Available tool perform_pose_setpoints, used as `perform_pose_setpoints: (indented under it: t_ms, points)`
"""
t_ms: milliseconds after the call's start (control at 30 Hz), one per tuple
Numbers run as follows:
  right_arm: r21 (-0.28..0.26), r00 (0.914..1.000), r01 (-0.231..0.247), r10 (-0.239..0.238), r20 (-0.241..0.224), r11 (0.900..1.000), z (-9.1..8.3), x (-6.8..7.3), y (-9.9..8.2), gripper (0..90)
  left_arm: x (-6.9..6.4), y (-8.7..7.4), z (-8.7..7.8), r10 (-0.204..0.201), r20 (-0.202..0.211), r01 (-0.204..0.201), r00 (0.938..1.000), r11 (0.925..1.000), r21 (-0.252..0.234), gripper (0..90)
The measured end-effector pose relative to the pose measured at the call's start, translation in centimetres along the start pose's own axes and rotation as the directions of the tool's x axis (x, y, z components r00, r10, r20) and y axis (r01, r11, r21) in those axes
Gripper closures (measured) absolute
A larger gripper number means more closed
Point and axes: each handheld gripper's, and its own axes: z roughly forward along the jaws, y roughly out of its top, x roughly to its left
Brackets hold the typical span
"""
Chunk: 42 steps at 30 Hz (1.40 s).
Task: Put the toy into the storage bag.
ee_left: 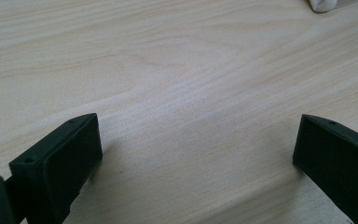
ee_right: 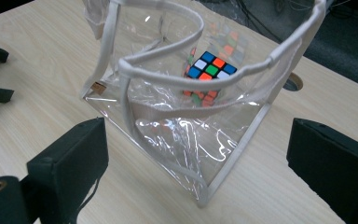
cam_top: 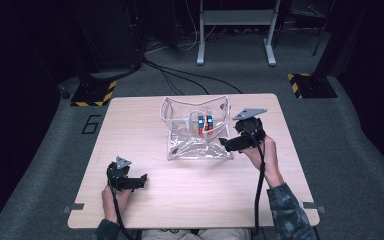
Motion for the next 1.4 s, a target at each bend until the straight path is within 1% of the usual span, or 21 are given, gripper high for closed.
perform_pose_setpoints:
  t_ms: [67,100,267,333,400,433,500,533,600,667,700,800,833,867,933,1000,1100,1133,1267,1300,1400]
  points:
    - [0.004,1.0,0.0,0.0,0.001,1.0,-0.1,0.0,-0.9,4.6,0.0,0.0,0.0,-0.001,0.0,0.001,1.0,1.0,-0.001,0.9]
    - [0.004,1.0,0.0,0.0,0.001,1.0,-0.1,0.0,-0.9,4.6,0.0,0.0,0.0,-0.007,0.0,0.007,1.0,1.0,-0.004,0.9]
    - [0.015,0.9996,-0.027,0.027,0.013,0.9995,-0.1,0.2,-3.0,4.5,-0.1,0.0,0.0,-0.009,0.0,0.009,1.0,1.0,-0.005,0.9]
    - [0.019,0.9997,-0.021,0.02,0.015,0.9996,0.0,0.2,-3.4,4.4,0.0,0.0,0.0,-0.008,0.001,0.008,1.0,1.0,-0.001,0.9]
    - [0.027,0.9989,-0.043,0.042,0.022,0.9987,0.2,0.3,-4.6,4.6,0.0,0.0,0.0,-0.008,0.001,0.008,1.0,1.0,-0.001,0.9]
    - [0.027,0.9989,-0.043,0.042,0.022,0.9987,0.2,0.3,-4.6,4.6,-0.1,0.0,0.0,-0.009,0.001,0.009,1.0,1.0,-0.001,0.9]
    - [0.036,0.9989,-0.037,0.036,0.029,0.9986,0.5,0.3,-5.4,4.5,0.0,0.0,0.0,-0.008,0.001,0.008,1.0,1.0,-0.001,0.9]
    - [0.048,0.9979,-0.056,0.055,0.034,0.9972,0.7,0.3,-6.3,4.5,0.0,0.0,0.0,-0.008,0.001,0.008,1.0,1.0,-0.001,0.9]
    - [0.052,0.9976,-0.062,0.06,0.034,0.9967,0.9,0.2,-6.7,4.5,0.0,0.0,0.0,-0.007,0.001,0.007,1.0,1.0,-0.001,0.9]
    - [0.07,0.9954,-0.09,0.088,0.04,0.9935,1.1,0.1,-7.9,4.5,0.0,0.0,0.0,-0.007,-0.001,0.007,1.0,1.0,0.0,0.9]
    - [0.07,0.9954,-0.09,0.088,0.04,0.9935,1.1,0.1,-7.9,4.5,0.0,0.0,0.0,-0.007,-0.001,0.007,1.0,1.0,0.0,0.9]
    - [0.077,0.9937,-0.102,0.098,0.053,0.9918,1.5,-0.1,-9.4,4.5,-0.1,0.0,0.0,-0.008,-0.001,0.008,1.0,1.0,0.0,0.9]
    - [0.077,0.9937,-0.102,0.098,0.053,0.9918,1.5,-0.1,-9.4,4.5,-0.1,0.0,0.0,-0.008,-0.002,0.008,1.0,1.0,-0.005,0.9]
    - [0.08,0.9921,-0.113,0.108,0.064,0.9904,1.6,-0.1,-9.8,4.4,-0.1,0.0,0.0,-0.008,0.0,0.008,1.0,1.0,-0.004,0.9]
    - [0.09,0.9899,-0.132,0.127,0.063,0.9871,1.9,-0.1,-10.8,4.3,0.0,0.0,0.0,-0.008,0.0,0.008,1.0,1.0,-0.004,0.9]
    - [0.104,0.9866,-0.156,0.15,0.063,0.9822,2.6,-0.2,-12.4,4.2,0.0,0.0,0.0,-0.008,0.0,0.008,1.0,1.0,-0.004,0.9]
    - [0.118,0.9835,-0.175,0.167,0.068,0.9775,3.2,-0.1,-13.8,4.1,-0.1,0.0,0.0,-0.008,0.0,0.008,1.0,1.0,-0.004,0.9]
    - [0.118,0.9835,-0.175,0.167,0.068,0.9775,3.2,-0.1,-13.8,4.1,-0.1,0.0,0.0,-0.008,0.0,0.008,1.0,1.0,-0.004,0.9]
    - [0.123,0.9792,-0.197,0.189,0.075,0.9728,3.7,0.1,-15.4,4.1,-0.1,0.0,0.0,-0.008,0.0,0.008,1.0,1.0,-0.004,0.9]
    - [0.13,0.9755,-0.214,0.204,0.082,0.9683,3.9,0.2,-16.2,3.3,0.0,0.0,0.0,-0.008,0.0,0.008,1.0,1.0,-0.004,0.9]
    - [0.133,0.9721,-0.224,0.211,0.102,0.9655,4.0,0.2,-17.4,2.5,-0.1,0.0,0.0,-0.008,-0.002,0.008,1.0,1.0,-0.005,0.9]
